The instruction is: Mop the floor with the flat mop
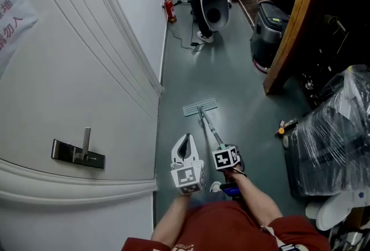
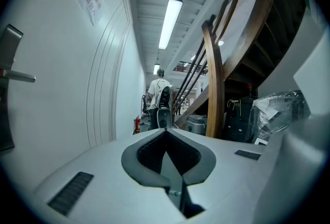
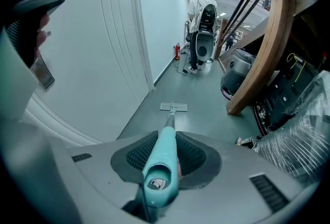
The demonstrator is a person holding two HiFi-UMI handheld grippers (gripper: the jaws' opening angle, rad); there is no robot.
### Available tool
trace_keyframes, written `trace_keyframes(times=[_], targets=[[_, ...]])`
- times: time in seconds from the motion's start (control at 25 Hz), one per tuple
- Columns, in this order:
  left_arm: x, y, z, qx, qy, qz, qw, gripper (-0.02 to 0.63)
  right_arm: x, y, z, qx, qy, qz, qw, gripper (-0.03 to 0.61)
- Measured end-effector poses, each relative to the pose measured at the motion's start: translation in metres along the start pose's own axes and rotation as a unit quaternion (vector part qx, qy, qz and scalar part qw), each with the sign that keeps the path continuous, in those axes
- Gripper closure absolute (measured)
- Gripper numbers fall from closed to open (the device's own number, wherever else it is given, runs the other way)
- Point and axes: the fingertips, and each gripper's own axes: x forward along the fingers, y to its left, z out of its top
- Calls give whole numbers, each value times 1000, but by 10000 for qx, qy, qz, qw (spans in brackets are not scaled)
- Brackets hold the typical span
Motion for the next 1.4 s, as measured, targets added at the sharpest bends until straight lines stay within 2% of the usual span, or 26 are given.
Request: trace_keyframes(times=[0.36,0.6,0.88,1.28,1.4], targets=[[-50,-5,-5,46,-22,14,10000,598,-25,18,-46,49,27,-14,10000,460],[-97,6,-12,104,-161,-3,9998,598,-42,47,-81,150,6,-76,9999,460],[-157,19,-36,-19,-49,-35,10000,598,-65,79,-124,182,27,-165,9997,460],[-227,10,-55,-161,-66,-137,9998,598,-100,106,-182,191,52,-213,9996,460],[-251,5,-69,-138,50,-193,9997,598,-113,110,-204,251,95,-246,9993,460]])
